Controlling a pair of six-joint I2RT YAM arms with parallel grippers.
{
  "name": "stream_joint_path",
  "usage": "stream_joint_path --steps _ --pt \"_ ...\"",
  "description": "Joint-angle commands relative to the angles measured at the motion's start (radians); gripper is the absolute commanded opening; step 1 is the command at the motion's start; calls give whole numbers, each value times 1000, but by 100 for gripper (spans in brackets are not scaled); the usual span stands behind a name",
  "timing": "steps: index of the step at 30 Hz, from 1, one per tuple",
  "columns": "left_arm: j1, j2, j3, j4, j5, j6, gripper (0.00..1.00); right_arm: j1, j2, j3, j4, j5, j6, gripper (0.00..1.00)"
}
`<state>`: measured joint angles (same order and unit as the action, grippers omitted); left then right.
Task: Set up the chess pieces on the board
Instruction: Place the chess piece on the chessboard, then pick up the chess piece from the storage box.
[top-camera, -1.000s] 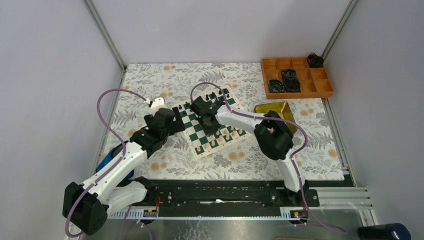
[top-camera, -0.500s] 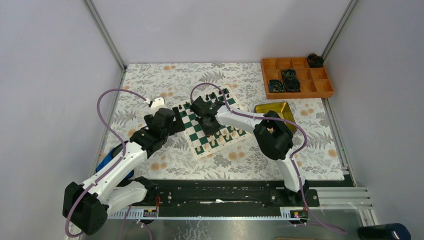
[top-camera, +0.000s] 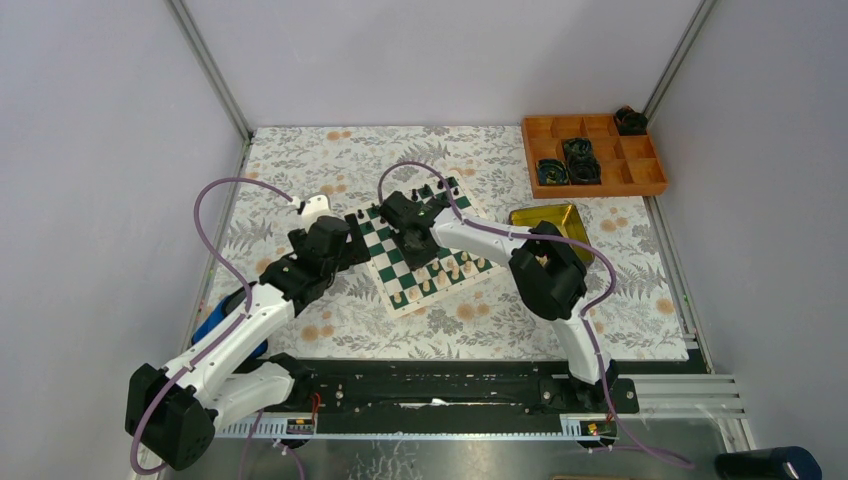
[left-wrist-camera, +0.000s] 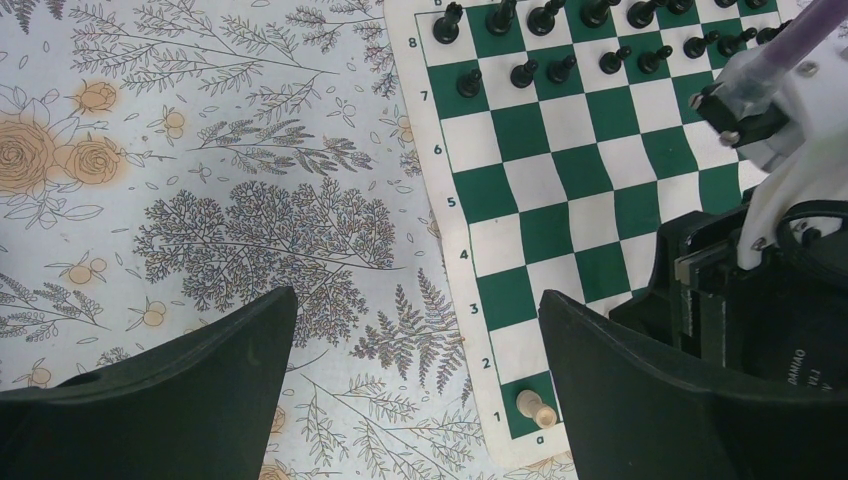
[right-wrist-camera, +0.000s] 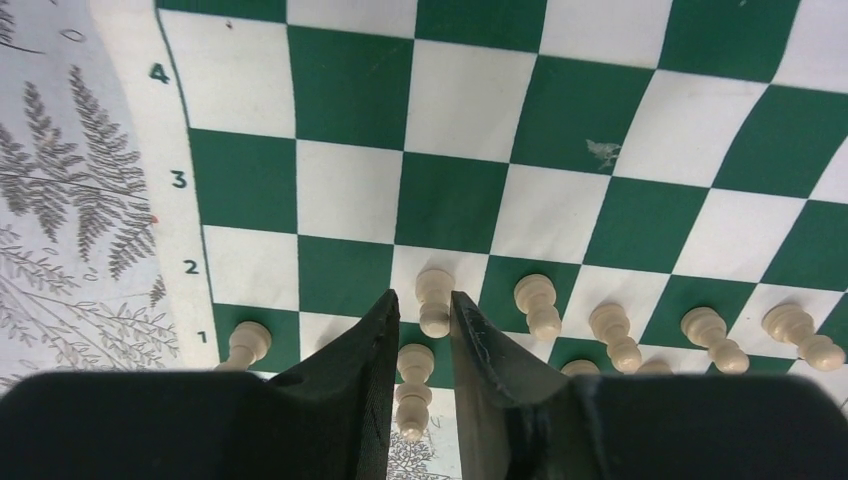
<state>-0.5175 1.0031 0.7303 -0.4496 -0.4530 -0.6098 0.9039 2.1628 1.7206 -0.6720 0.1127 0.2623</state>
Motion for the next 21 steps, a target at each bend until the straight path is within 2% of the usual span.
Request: stream_joint_path --steps 1,6,9,14,21 --pt "-4 4 -2 29 -18 6 99 8 -89 68 -18 22 -25 31" --pt "-4 7 -3 27 -21 7 99 4 -136 98 -28 94 -35 31" --pt "-4 8 -3 24 -25 8 99 -42 -197 72 -13 156 -25 31" --pt "-4 9 -3 23 -27 7 99 -216 -357 -79 40 184 15 32" --pt "-4 27 -2 26 -20 7 99 -467 -488 -270 14 171 23 35"
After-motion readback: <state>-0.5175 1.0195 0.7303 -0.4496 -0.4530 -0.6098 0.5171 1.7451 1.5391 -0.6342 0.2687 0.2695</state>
